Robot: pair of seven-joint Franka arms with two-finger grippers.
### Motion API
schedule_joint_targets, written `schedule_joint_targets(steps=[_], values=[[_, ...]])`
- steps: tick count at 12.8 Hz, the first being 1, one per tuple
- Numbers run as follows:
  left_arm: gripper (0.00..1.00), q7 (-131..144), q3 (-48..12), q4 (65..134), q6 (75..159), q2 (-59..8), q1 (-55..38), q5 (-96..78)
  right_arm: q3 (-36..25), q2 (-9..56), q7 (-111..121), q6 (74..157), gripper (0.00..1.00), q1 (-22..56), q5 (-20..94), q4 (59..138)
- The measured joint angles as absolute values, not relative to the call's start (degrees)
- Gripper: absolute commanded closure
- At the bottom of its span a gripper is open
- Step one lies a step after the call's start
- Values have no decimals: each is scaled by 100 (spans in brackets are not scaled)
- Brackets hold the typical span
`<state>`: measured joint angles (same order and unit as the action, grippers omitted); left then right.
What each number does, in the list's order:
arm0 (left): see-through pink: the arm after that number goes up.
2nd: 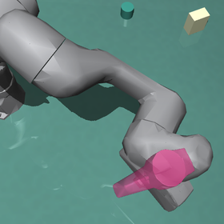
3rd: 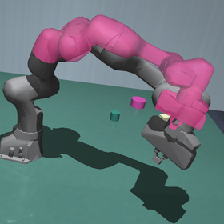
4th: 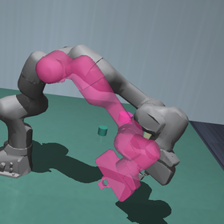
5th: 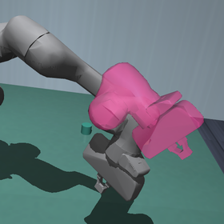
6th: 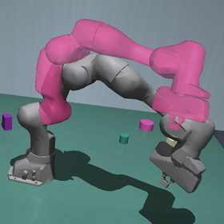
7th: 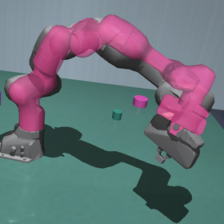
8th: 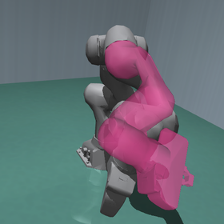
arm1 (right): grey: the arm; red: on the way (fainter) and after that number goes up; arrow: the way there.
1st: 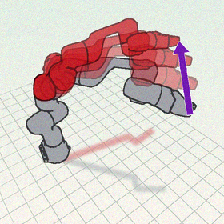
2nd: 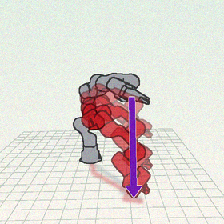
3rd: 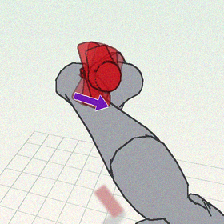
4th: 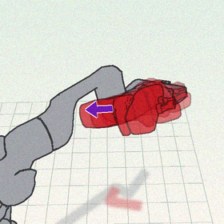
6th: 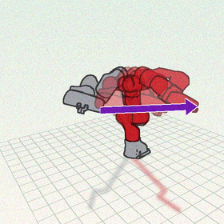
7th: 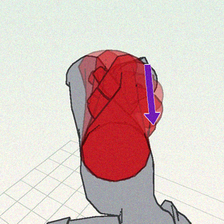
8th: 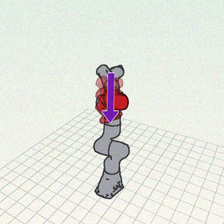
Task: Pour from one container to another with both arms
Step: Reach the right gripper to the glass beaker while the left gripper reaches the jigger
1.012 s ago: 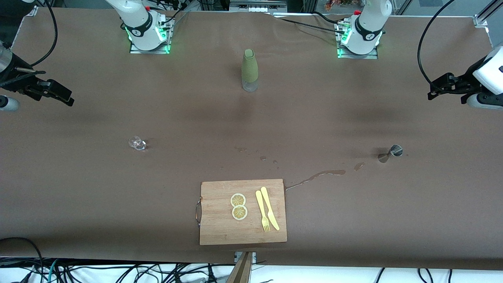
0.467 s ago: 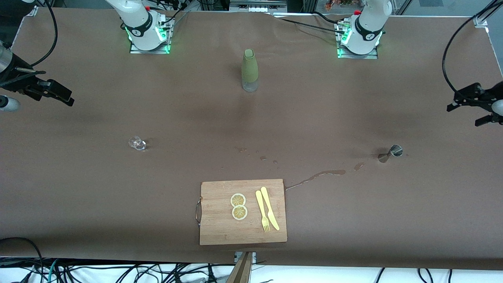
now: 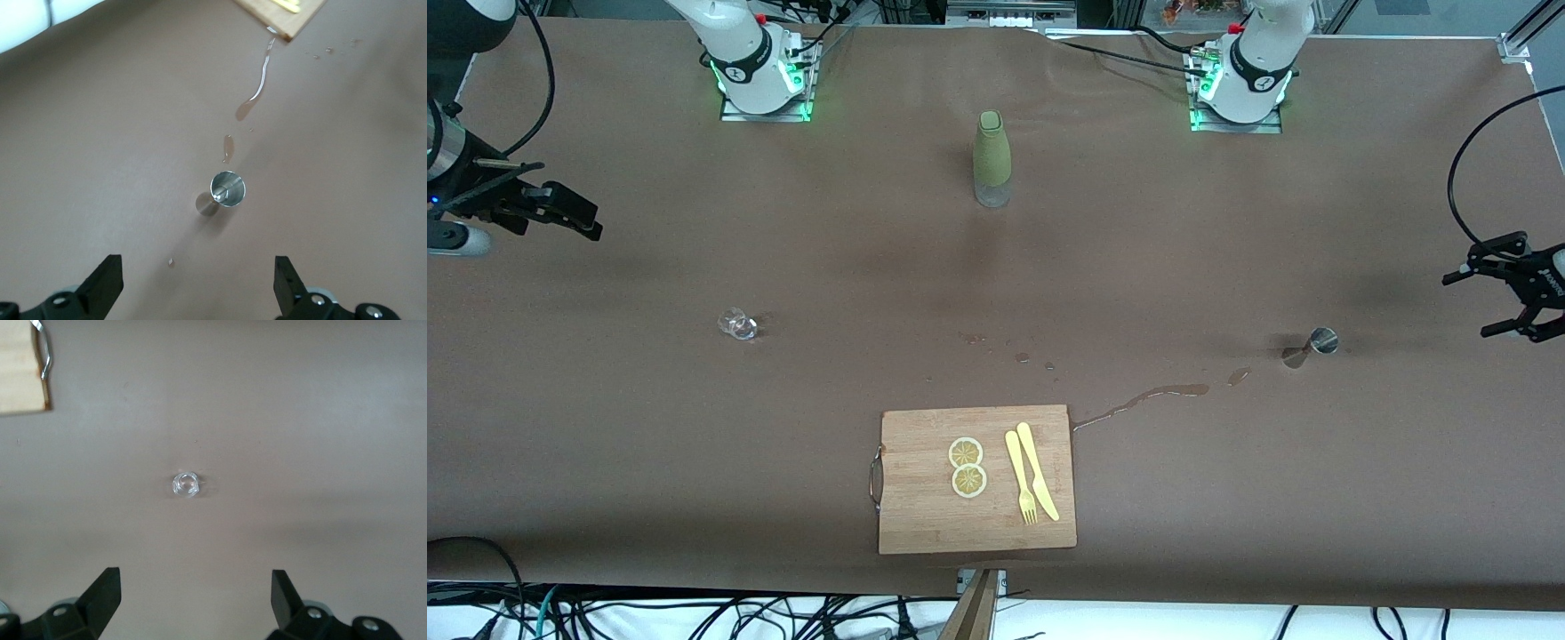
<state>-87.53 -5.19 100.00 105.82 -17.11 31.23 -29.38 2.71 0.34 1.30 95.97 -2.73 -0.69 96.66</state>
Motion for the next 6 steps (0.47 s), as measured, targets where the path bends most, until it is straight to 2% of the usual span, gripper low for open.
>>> schedule_joint_targets(steps=[6], values=[[0, -12081, -524, 9994, 10639, -3097, 3357, -4513, -29, 340, 3373, 9588, 0, -316, -68, 9668]])
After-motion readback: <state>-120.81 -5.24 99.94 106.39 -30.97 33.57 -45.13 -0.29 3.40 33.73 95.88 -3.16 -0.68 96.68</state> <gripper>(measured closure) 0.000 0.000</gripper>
